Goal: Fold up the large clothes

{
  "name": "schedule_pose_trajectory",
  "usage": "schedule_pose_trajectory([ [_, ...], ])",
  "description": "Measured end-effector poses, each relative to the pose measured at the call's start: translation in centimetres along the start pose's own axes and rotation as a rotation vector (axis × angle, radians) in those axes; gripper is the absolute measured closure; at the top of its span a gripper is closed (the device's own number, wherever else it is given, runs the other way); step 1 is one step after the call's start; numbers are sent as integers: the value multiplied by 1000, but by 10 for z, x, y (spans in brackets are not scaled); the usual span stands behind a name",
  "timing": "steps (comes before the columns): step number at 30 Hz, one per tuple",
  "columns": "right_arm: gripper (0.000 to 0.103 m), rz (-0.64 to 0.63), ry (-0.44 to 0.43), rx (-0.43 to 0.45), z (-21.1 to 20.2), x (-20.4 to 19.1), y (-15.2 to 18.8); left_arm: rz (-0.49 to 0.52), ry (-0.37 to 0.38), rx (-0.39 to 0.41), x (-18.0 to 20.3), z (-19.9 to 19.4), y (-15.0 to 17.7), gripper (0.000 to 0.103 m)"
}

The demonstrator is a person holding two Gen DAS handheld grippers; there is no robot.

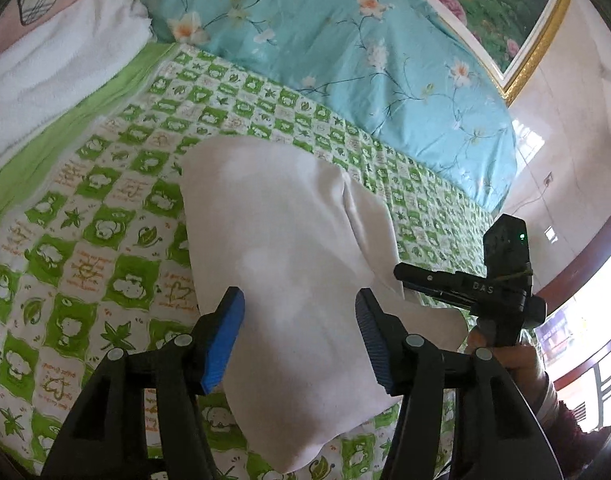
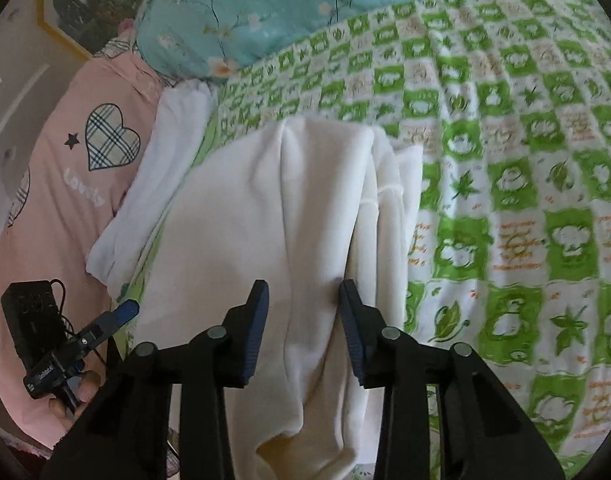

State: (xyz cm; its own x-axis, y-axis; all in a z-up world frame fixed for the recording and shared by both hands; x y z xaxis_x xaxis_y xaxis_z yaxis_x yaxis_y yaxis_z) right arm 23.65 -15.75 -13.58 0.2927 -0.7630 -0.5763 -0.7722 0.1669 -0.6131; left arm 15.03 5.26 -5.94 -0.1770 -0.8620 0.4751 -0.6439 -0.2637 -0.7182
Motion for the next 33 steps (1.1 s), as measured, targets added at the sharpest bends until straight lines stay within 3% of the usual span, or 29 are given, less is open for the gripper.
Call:
schedule_pose_trajectory([
  [5, 66, 20, 17, -25, 13, 9, 2, -33, 2, 2, -12, 0, -1, 46],
  [8, 66, 52, -17, -31, 18, 11, 1, -43, -4, 6, -18, 0, 0, 46],
  [10, 76, 59, -30, -34, 21, 9, 1, -39, 1, 11, -21, 2, 3, 46],
  [11, 94, 57, -39, -40, 24, 6, 2, -39, 0, 13, -23, 4, 5, 46],
  [12, 98, 58, -46, -44, 26, 4, 3, -45, -8, 7, -27, 8, 9, 46],
  [15, 99, 58, -75, -20, 23, -4, -2, -92, 3, -12, -29, 20, 16, 46],
  [18, 99, 69, -126, 48, -1, -13, -16, -70, 32, -16, -13, 24, 12, 46],
  [22, 99, 64, -148, 143, -42, -7, -36, 76, 1, -44, 20, 37, 17, 46],
  [27, 99, 115, -13, 40, -12, 37, -12, 143, -84, -77, 25, 52, 29, 46],
  [30, 95, 164, -3, 1, 7, 48, 6, 145, -92, -93, 23, 45, 28, 46],
  [33, 93, 169, -1, 20, -2, 43, 1, 123, -78, -83, 20, 26, 18, 48],
])
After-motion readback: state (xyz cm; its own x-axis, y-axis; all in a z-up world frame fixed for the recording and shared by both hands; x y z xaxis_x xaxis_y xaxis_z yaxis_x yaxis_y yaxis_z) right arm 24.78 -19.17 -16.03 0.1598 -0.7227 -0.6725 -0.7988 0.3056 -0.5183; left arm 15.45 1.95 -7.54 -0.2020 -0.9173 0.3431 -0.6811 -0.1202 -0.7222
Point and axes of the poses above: each gripper's, at about its wrist camera, not at the fingertips, and z roughly the way its jaws point, x to its right, y to its underside, the point moved 8 cm from there along z, roughly the way its jaws point, and after that the axes turned 10 degrees about x, right-handed, at the moved point
